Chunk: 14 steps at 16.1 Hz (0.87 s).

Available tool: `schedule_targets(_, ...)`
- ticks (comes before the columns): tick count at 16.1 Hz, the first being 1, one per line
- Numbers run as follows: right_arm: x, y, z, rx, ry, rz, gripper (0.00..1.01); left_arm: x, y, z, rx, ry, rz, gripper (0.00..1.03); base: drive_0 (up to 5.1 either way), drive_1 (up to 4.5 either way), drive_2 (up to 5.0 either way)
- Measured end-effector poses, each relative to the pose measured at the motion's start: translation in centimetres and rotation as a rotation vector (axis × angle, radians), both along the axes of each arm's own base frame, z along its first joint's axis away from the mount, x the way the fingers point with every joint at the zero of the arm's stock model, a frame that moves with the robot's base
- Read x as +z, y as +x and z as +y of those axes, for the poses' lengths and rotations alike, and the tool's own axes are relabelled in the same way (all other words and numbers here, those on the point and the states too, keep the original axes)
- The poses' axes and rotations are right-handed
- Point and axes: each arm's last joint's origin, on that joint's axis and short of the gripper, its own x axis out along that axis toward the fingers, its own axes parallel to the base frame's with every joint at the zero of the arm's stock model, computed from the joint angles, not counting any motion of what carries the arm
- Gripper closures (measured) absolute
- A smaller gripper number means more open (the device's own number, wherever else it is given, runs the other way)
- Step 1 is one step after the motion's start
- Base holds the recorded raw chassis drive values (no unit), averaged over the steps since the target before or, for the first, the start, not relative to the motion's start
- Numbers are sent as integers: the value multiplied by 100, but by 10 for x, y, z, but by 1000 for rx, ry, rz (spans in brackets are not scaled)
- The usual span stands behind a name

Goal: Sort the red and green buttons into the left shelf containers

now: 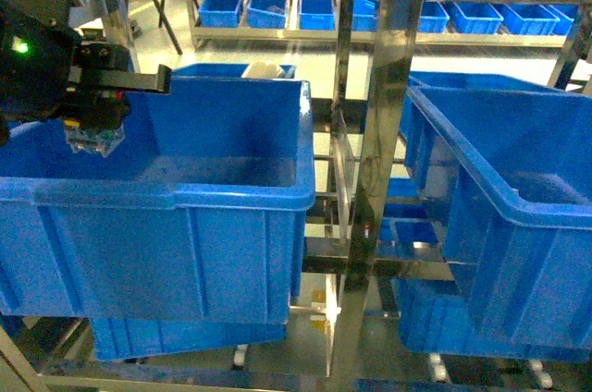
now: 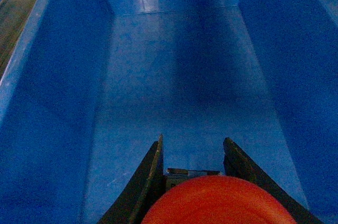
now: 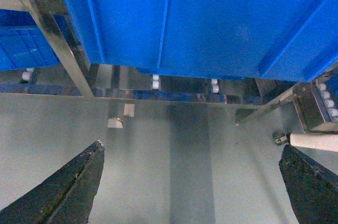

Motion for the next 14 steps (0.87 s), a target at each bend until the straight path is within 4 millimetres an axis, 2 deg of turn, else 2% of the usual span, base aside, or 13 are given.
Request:
schedule_targets(3, 0, 0, 0, 0, 0, 0, 3, -8, 34, -3, -46, 20, 78, 74, 0, 0, 0)
schedule_targets(6, 0, 0, 0, 0, 0, 0, 3, -30, 72, 9, -41, 48, 175, 74, 0, 0, 0)
schedule_targets(10, 0, 0, 0, 0, 0, 0, 3, -60, 107, 31, -25, 14, 310, 74, 0, 0, 0)
schedule_targets(12, 0, 0, 0, 0, 0, 0, 3, -80, 119, 43, -33, 7, 428, 74, 0, 0, 0)
schedule_targets(14, 0, 0, 0, 0, 0, 0, 3, -92, 128, 49, -38, 7, 471, 74, 0, 0, 0)
